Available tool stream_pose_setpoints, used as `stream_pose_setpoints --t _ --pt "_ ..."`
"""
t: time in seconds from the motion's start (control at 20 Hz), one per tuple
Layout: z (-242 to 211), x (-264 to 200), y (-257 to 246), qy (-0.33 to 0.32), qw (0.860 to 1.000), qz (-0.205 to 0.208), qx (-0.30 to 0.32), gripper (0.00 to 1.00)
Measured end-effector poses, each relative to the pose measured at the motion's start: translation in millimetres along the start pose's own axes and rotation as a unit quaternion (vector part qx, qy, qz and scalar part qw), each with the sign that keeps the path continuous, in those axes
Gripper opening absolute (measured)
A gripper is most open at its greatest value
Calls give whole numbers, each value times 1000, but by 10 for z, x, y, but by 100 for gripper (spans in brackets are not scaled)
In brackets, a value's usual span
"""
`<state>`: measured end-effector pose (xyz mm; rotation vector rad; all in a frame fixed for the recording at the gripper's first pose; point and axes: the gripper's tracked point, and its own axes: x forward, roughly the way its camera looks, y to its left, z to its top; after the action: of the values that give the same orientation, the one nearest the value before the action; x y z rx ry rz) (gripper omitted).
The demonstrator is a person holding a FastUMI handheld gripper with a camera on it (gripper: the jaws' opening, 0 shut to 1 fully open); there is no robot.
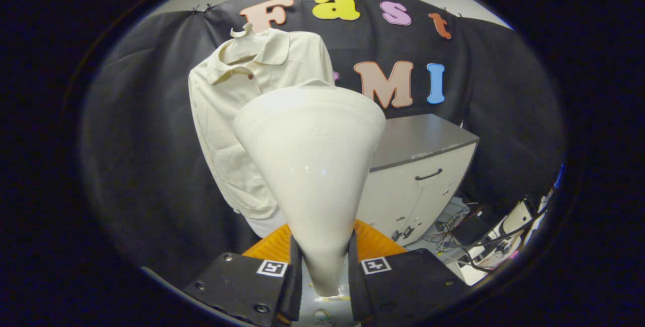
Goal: Iron the clothes twice with a garment steamer, once on the left side and once on the right side.
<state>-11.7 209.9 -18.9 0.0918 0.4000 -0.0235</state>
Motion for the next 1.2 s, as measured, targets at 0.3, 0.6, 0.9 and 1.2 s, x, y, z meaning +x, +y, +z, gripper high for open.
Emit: stream_pose_setpoints --t 0.3,0.6,0.9,1.2 --pt "367 -265 -95 -47 999 25 2 39" --pt "728 -407 -442 -120 991 51 -24 39" --pt "832 -117 -801 -142 985 89 -51 38" --pt "765 98 -1037 -113 985 109 -73 38"
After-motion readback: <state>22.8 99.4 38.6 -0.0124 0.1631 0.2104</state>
